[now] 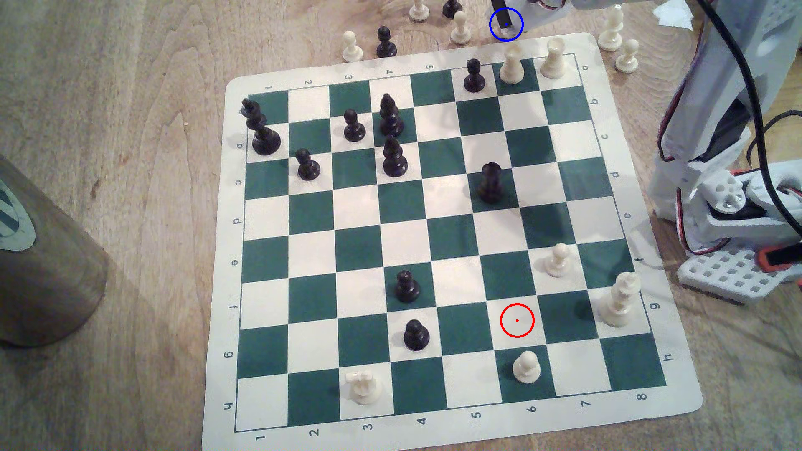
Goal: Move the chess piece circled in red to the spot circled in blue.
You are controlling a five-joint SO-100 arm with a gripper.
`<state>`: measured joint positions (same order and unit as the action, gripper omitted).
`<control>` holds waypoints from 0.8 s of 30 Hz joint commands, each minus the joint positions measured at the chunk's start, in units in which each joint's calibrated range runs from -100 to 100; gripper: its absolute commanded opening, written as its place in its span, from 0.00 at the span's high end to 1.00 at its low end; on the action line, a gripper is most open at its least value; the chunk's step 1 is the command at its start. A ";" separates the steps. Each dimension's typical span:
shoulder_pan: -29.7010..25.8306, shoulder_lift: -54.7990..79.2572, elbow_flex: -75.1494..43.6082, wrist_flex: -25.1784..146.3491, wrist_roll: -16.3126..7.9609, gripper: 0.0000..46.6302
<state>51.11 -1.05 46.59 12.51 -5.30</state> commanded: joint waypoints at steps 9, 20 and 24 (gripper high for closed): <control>0.09 -0.82 -2.71 -1.21 0.49 1.00; 0.56 1.98 -3.61 -2.85 0.15 0.72; 0.71 0.88 -3.71 -1.37 0.15 0.63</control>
<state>51.18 2.39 45.87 10.04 -4.96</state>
